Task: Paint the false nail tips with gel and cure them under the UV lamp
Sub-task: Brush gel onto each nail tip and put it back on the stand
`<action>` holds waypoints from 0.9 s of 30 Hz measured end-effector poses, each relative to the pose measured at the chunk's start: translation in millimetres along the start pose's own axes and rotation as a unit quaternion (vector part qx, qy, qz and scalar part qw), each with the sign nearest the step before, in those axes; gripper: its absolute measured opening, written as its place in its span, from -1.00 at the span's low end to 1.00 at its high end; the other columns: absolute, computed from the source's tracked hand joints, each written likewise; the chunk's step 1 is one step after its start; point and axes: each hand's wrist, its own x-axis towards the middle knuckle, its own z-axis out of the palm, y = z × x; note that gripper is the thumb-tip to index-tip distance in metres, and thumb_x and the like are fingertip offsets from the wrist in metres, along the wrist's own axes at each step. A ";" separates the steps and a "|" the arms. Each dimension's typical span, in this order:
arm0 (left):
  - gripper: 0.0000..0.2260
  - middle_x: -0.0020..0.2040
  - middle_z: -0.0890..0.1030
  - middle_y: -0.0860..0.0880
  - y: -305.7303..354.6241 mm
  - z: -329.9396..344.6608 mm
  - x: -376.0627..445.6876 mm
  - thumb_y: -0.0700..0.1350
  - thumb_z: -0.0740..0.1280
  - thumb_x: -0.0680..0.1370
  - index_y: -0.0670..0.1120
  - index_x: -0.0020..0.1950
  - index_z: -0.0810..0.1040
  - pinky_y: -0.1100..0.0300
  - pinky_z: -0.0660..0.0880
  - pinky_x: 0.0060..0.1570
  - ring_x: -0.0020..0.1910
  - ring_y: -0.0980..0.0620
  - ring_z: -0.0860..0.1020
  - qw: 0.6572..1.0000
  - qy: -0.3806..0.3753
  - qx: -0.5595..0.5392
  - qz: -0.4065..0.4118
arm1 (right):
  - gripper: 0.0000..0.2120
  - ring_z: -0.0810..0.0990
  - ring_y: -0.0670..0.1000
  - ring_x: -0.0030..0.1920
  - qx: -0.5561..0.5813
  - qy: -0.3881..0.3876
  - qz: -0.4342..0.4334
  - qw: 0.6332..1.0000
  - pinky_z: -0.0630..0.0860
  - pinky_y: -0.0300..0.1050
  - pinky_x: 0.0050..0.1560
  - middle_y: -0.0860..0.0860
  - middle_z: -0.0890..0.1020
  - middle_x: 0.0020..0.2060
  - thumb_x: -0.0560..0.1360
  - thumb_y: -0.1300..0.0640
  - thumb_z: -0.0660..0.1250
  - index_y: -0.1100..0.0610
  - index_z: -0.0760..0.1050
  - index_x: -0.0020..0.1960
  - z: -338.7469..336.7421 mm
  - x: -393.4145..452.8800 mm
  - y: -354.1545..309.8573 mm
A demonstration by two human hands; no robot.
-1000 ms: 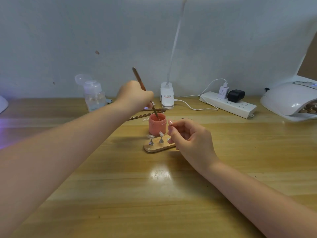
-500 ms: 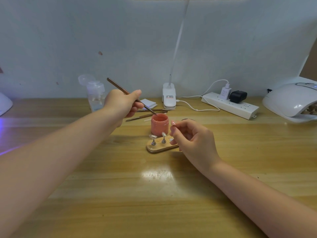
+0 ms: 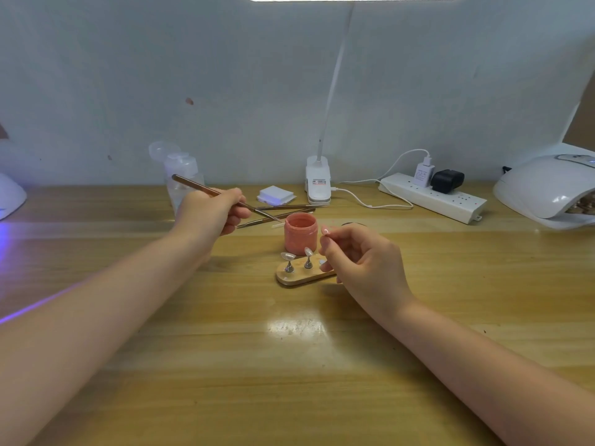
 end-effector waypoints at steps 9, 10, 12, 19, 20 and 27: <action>-0.95 -0.24 0.71 0.02 7.6 -0.1 -73.1 -0.13 0.45 0.51 0.01 -0.14 0.68 0.33 0.53 -0.29 -0.32 0.15 0.61 0.970 -0.043 -0.004 0.239 | -0.94 0.69 -0.07 -0.28 -0.016 0.000 -0.006 1.000 0.60 -0.08 -0.30 0.02 0.68 -0.28 0.52 0.24 0.38 0.17 0.61 -0.02 -0.4 0.1 -0.6; -0.94 -0.24 0.70 0.05 7.7 2.1 -83.9 -0.14 0.44 0.50 0.02 -0.14 0.66 0.36 0.52 -0.30 -0.33 0.17 0.61 0.961 -0.045 0.008 0.272 | -0.93 0.69 -0.08 -0.28 -0.019 0.002 -0.007 1.000 0.60 -0.08 -0.30 0.02 0.68 -0.27 0.52 0.25 0.38 0.17 0.61 -0.02 -0.5 0.2 -0.6; -0.94 -0.24 0.67 0.12 6.1 6.3 -99.6 -0.12 0.39 0.49 0.04 -0.11 0.60 0.41 0.48 -0.28 -0.30 0.21 0.61 0.947 -0.055 0.031 0.315 | -0.93 0.68 -0.08 -0.29 -0.020 0.005 -0.009 1.000 0.60 -0.10 -0.30 0.01 0.67 -0.27 0.51 0.25 0.38 0.18 0.61 -0.01 -1.0 0.6 -0.5; -0.83 -0.12 0.59 0.38 -6.0 9.2 -114.9 -0.16 0.35 0.54 0.11 0.02 0.52 0.55 0.39 -0.15 -0.13 0.35 0.58 0.900 -0.089 0.122 0.409 | -0.92 0.68 -0.07 -0.29 -0.020 0.003 -0.014 1.000 0.55 -0.20 -0.31 0.01 0.67 -0.26 0.51 0.25 0.40 0.21 0.61 0.00 -0.4 1.3 1.0; -0.86 -0.12 0.59 0.37 -7.4 8.5 -114.6 -0.14 0.34 0.54 0.09 0.04 0.53 0.55 0.39 -0.13 -0.11 0.35 0.57 0.894 -0.094 0.125 0.419 | -0.92 0.68 -0.07 -0.29 -0.020 0.003 -0.015 1.000 0.55 -0.20 -0.30 0.01 0.67 -0.26 0.51 0.24 0.40 0.21 0.61 0.00 -0.4 1.3 1.1; -0.85 -0.03 0.62 0.16 -14.0 7.5 -111.8 -0.09 0.30 0.53 -0.04 0.08 0.56 0.43 0.46 -0.04 -0.04 0.22 0.61 0.881 -0.116 0.131 0.439 | -0.92 0.68 -0.06 -0.29 -0.027 0.001 -0.022 0.999 0.58 -0.14 -0.29 0.03 0.68 -0.25 0.51 0.25 0.40 0.21 0.61 0.00 -0.8 1.1 1.3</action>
